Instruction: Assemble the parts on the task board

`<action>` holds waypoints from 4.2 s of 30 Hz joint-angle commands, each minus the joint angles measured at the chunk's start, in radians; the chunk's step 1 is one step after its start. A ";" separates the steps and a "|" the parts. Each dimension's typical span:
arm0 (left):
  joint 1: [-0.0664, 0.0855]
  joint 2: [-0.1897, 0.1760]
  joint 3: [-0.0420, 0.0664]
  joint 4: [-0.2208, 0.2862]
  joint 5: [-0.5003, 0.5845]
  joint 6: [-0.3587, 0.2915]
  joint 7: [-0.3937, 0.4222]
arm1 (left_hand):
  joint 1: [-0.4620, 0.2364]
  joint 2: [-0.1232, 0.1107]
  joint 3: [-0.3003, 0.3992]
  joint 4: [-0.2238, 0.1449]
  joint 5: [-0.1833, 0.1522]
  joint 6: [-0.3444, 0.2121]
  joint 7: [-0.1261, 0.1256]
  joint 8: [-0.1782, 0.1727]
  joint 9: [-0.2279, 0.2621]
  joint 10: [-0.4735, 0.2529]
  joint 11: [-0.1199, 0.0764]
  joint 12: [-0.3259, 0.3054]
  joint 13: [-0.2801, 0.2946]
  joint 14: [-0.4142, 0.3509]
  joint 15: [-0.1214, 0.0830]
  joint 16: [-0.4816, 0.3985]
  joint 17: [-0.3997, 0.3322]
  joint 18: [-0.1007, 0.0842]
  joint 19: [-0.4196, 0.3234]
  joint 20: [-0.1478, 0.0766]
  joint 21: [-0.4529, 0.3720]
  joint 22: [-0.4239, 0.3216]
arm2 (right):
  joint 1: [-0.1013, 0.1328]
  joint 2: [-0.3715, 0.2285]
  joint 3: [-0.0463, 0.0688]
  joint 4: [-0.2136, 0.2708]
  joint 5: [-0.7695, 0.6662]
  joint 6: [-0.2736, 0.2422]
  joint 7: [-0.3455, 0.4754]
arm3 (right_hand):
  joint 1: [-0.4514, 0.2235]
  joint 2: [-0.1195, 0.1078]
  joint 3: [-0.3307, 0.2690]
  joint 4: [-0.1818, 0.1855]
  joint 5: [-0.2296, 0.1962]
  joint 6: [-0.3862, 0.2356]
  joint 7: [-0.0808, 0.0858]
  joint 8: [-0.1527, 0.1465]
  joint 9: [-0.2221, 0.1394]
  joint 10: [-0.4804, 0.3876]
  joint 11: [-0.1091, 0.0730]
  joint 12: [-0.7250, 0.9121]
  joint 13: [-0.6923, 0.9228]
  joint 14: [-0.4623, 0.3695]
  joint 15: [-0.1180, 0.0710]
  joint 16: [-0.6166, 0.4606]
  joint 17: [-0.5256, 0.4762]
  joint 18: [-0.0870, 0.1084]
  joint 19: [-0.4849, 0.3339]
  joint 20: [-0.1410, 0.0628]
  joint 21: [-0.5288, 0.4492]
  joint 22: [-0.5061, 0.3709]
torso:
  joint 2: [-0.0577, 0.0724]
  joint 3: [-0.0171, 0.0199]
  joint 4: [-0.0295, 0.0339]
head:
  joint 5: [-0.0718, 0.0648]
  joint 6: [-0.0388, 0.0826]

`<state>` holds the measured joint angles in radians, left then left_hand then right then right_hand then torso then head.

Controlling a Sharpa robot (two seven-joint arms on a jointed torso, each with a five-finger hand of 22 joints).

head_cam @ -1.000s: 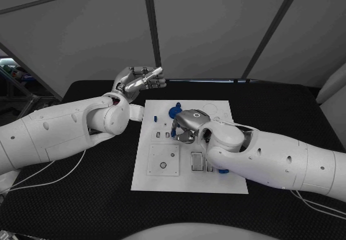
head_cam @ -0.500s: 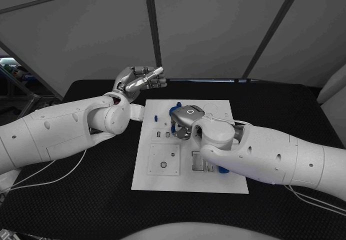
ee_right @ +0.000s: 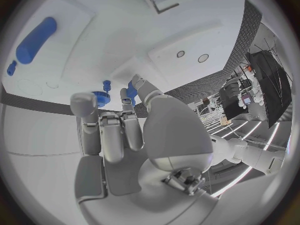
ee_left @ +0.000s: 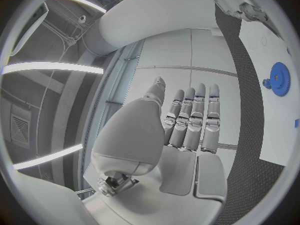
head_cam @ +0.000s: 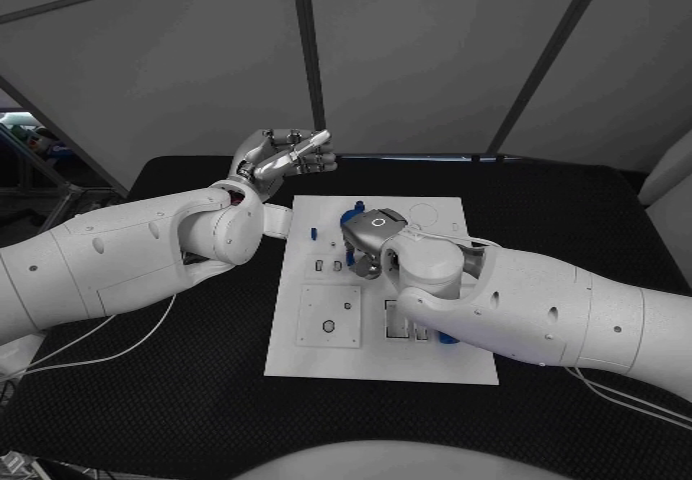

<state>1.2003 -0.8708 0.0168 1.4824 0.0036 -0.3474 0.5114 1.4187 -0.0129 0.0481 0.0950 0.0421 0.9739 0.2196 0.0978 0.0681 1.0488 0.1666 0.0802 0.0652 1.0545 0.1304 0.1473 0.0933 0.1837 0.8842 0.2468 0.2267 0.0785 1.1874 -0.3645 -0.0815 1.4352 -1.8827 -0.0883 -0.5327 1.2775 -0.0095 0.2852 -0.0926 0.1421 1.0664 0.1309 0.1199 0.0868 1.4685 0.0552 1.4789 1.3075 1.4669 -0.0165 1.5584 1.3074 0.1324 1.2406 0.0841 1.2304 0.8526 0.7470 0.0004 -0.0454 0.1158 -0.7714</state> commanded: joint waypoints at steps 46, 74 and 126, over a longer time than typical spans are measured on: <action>0.000 0.012 0.001 -0.009 -0.002 0.010 0.000 | -0.001 0.009 -0.001 -0.005 0.005 0.007 -0.002 -0.005 -0.002 0.006 0.003 -0.004 0.000 0.007 0.001 -0.003 -0.002 0.000 0.004 0.000 -0.006 -0.001 | 0.001 0.020 -0.021 -0.019 0.022 0.043 0.015 | -0.026 -0.003 -0.001 0.011 0.003 0.001 0.000 -0.003 -0.001 0.014 -0.007 -0.005 0.134 0.098 -0.010 0.003 0.238 -0.005 0.001 -0.002 -0.001 -0.009 | -0.001 -0.0006 -0.0015 | 0.008 -0.014; 0.000 0.013 0.001 -0.011 -0.002 0.009 -0.002 | -0.001 0.011 -0.002 -0.008 0.005 0.007 -0.002 -0.008 -0.002 0.007 0.003 -0.006 0.000 0.008 0.001 -0.005 -0.002 0.000 0.006 0.000 -0.008 -0.002 | 0.001 0.021 -0.021 -0.019 0.024 0.027 0.015 | -0.039 -0.018 -0.003 0.014 0.005 -0.018 0.006 -0.017 -0.006 0.003 -0.002 -0.019 0.118 0.095 -0.005 -0.002 0.228 -0.003 -0.006 0.000 -0.011 -0.024 | -0.001 -0.0007 -0.0015 | 0.010 -0.018; -0.001 0.013 0.001 -0.012 -0.002 0.010 -0.002 | 0.000 0.011 -0.002 -0.009 0.005 0.007 -0.002 -0.009 -0.002 0.006 0.003 -0.008 0.000 0.008 0.001 -0.006 -0.002 0.000 0.006 0.000 -0.008 -0.003 | 0.001 0.018 -0.021 -0.005 0.012 0.031 -0.007 | -0.043 -0.018 0.005 0.017 0.007 -0.019 0.008 -0.019 -0.006 0.002 0.000 -0.020 0.116 0.095 -0.001 -0.002 0.228 -0.002 -0.008 0.005 -0.017 -0.031 | -0.001 -0.0009 -0.0011 | 0.011 -0.024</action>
<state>1.1984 -0.8585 0.0168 1.4695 0.0036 -0.3471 0.5076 1.4187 -0.0129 0.0454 0.0923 0.0421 0.9739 0.2196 0.0931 0.0679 1.0489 0.1666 0.0754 0.0652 1.0545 0.1304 0.1473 0.0927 0.1837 0.8842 0.2468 0.2228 0.0771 1.1895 -0.3454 -0.0999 1.4277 -1.8649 -0.0738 -0.5283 1.2392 -0.0315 0.2879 -0.0787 0.1451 1.0401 0.1412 0.1005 0.0800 1.4684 0.0553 1.4582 1.3075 1.4633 -0.0199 1.5584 1.3074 0.1323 1.2369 0.0878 1.2177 0.8206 0.7461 -0.0006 -0.0466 0.1266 -0.7954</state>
